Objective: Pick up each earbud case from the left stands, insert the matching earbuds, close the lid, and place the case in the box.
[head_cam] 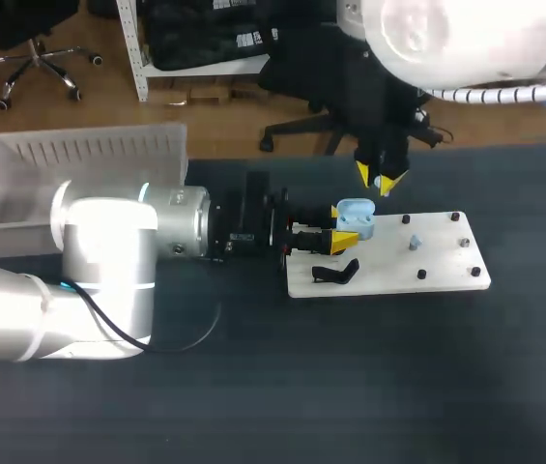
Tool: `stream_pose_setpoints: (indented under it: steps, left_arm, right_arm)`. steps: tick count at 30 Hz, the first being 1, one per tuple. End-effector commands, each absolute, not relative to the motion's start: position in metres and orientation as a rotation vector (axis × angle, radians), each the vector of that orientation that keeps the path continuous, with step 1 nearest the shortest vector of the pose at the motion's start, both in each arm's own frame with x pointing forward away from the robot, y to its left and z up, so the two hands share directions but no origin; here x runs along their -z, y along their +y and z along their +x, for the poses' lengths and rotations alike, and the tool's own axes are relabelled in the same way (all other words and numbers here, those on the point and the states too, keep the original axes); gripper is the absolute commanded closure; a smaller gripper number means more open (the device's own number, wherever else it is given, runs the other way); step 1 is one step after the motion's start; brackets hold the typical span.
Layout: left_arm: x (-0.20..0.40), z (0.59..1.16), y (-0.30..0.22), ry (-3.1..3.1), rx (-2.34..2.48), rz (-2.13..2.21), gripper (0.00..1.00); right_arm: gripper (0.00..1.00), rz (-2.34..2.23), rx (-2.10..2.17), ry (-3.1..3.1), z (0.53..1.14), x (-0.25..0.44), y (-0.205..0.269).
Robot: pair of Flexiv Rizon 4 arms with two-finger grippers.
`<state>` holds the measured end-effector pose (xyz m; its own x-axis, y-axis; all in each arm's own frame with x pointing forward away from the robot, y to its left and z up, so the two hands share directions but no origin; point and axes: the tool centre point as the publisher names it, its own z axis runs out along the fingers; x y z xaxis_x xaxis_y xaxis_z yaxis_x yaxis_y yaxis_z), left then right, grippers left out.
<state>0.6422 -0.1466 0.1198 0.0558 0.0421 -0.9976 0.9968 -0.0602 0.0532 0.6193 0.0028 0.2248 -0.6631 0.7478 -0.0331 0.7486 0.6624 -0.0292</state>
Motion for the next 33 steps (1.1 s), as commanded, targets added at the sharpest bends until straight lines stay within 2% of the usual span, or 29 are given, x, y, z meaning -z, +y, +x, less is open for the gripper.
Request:
stream_pose_setpoints:
  steps: [1,33]
  left_arm:
    - [-0.119,0.642,-0.147,1.168,1.188,1.306,1.0]
    - [-0.119,0.642,-0.147,1.168,1.188,1.306,1.0]
  right_arm:
    - [1.0,1.283,0.052,2.839,0.615,-0.224,0.001]
    - [1.0,1.25,0.066,2.864,0.624,-0.199,0.024]
